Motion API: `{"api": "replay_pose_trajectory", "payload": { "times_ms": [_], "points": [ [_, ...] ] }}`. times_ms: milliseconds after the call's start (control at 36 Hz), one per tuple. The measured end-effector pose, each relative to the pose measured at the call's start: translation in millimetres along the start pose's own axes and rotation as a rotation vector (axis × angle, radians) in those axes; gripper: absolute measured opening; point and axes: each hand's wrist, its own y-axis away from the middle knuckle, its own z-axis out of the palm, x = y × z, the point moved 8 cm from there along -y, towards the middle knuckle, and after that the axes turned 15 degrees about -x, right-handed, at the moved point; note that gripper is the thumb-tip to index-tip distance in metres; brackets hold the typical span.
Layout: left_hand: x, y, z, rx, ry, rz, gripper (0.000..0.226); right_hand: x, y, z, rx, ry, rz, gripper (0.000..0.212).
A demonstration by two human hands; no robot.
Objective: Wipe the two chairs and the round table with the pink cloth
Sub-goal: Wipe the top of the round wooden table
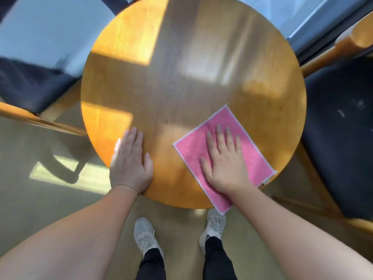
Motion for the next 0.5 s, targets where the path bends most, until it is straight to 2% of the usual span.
{"api": "replay_pose_trajectory", "payload": {
  "times_ms": [167, 278, 417, 500],
  "points": [
    [-3, 2, 4, -0.013, -0.006, 0.001, 0.063, -33, 47, 42, -0.015, -0.002, 0.015, 0.067],
    [-2, 3, 4, -0.012, 0.001, 0.012, 0.063, -38, 50, 37, -0.002, -0.073, 0.083, 0.07],
    [1, -4, 1, -0.02, 0.014, 0.012, 0.063, -33, 28, 24, 0.029, -0.092, 0.17, 0.063],
    [2, -4, 1, -0.019, 0.012, 0.019, 0.063, -22, 15, 15, 0.02, -0.087, 0.145, 0.065]
  ]
}}
